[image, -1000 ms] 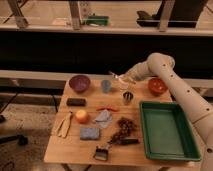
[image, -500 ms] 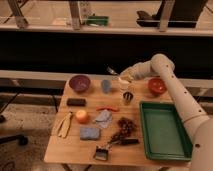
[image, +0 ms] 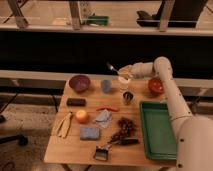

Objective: Place fork in paper cup

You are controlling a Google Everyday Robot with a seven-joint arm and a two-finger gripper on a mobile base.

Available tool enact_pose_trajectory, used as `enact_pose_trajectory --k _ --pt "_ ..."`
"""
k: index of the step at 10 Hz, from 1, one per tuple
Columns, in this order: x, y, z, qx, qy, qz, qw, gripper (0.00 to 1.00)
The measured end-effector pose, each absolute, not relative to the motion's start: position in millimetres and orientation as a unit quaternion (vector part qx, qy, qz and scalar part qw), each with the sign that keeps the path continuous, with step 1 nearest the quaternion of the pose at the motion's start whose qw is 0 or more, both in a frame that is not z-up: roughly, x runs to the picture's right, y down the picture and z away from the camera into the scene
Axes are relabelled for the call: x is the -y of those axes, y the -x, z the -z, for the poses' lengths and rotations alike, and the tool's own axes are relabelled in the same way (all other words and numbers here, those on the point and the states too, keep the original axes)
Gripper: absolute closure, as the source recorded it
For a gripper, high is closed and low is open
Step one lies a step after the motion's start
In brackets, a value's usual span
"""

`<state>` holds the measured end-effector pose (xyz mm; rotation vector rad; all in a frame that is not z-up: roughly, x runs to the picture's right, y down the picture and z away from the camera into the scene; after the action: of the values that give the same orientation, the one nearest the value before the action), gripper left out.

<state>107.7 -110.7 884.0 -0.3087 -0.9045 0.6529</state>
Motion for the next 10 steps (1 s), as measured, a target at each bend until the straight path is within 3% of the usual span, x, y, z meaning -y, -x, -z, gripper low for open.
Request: enact_pose_trajectory --k 10 --pt "116.7 -107.0 -909.2 0.454 0.145 -0.303 0.826 1.00"
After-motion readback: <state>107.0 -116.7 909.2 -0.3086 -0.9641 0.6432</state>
